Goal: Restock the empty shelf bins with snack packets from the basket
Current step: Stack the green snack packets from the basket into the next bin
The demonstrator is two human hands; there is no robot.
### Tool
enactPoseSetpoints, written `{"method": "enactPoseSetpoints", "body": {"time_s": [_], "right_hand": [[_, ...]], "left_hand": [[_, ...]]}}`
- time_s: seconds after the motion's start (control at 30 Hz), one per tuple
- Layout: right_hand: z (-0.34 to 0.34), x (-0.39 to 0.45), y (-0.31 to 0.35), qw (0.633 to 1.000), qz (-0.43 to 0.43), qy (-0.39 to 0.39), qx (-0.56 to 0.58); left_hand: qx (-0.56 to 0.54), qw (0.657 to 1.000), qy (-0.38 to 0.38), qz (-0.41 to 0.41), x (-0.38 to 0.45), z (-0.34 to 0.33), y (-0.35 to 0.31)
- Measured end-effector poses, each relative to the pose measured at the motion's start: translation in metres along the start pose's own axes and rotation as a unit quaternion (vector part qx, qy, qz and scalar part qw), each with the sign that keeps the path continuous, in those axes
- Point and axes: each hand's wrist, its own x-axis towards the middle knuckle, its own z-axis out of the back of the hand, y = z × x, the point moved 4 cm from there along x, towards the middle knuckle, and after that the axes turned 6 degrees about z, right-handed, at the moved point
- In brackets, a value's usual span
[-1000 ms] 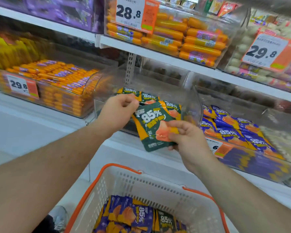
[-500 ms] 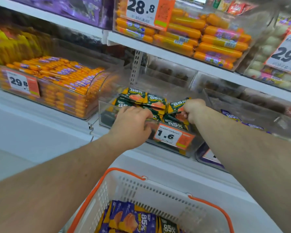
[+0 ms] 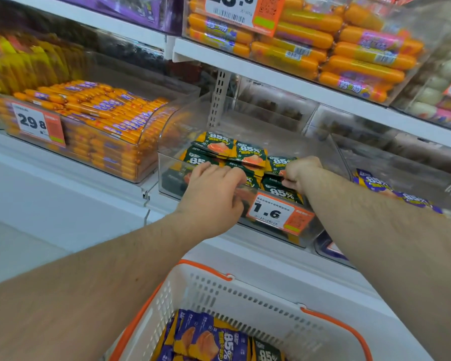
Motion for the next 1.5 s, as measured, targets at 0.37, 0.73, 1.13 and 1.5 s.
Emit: {"method": "enactPoseSetpoints", "body": {"time_s": [0.37,0.73,1.13,1.5], "right_hand": [[0.017,-0.097,0.032,0.897,0.319,-0.095,-0.289],[-0.008,-0.18,-0.132,0.858,0.48,0.011,-0.181],[-0.047,-0.231,-0.389,0.729,0.023,0.478,-0.49],[-0.055,-0.254,-0.393,0.67,0.149,0.462,-0.562]], "left_hand": [[0.022,0.989,-0.03,-0.141,-0.012,0.0,-0.019],[0.118,0.875,0.463,-0.072,-0.09,-0.085,-0.014],[0.183,0.809,0.543,-0.135,-0.127,-0.11,-0.032],[0.186,0.813,0.538,-0.123,-0.127,-0.111,-0.03]]}}
